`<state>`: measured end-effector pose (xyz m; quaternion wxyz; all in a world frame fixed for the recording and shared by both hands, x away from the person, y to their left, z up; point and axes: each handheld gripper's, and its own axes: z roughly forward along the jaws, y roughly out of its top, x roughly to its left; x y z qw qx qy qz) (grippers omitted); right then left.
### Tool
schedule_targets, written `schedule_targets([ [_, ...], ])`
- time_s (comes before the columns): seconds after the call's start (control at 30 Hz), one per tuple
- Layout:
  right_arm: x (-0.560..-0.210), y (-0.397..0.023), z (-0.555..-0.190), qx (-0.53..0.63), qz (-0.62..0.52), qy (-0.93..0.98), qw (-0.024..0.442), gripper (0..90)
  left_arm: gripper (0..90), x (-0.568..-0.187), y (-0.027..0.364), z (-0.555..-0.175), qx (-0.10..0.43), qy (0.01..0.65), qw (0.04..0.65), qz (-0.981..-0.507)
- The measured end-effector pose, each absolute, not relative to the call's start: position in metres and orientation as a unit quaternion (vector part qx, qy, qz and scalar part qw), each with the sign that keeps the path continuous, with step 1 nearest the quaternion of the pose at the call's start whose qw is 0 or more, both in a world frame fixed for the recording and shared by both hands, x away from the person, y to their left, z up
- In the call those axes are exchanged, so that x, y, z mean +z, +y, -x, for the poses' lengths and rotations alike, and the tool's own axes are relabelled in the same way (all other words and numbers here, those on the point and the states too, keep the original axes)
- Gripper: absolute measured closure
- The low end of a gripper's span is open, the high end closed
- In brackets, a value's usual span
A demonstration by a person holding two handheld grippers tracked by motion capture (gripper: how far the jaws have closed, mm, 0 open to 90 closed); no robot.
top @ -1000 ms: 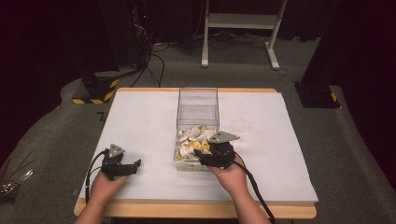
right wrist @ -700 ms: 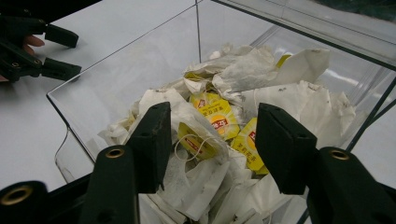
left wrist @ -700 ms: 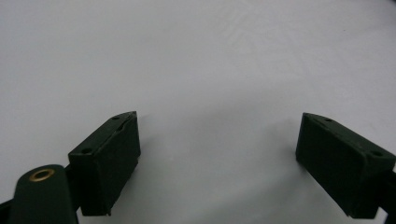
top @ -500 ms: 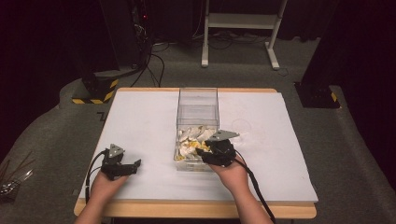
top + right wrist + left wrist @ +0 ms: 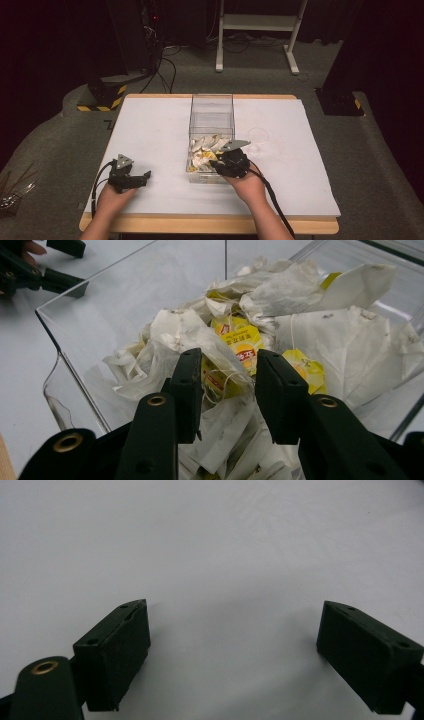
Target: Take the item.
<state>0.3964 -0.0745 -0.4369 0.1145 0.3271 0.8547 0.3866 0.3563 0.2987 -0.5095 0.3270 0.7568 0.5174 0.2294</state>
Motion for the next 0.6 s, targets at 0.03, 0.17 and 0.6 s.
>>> schedule_targets([
  [0.03,-0.4371,-0.0743,-0.3967,0.385,-0.33,0.855,0.114,65.0,14.0,-0.5093,0.299,-0.3563,0.23,0.516,0.325,-0.759],
  [0.17,-0.4365,-0.0756,-0.3992,0.388,-0.333,0.853,0.106,68.2,14.0,-0.5094,0.2989,-0.3563,0.231,0.516,0.327,-0.757],
  [0.6,-0.4333,-0.0745,-0.3965,0.364,-0.314,0.869,0.113,85.6,14.0,-0.5094,0.2989,-0.3564,0.229,0.517,0.326,-0.758],
])
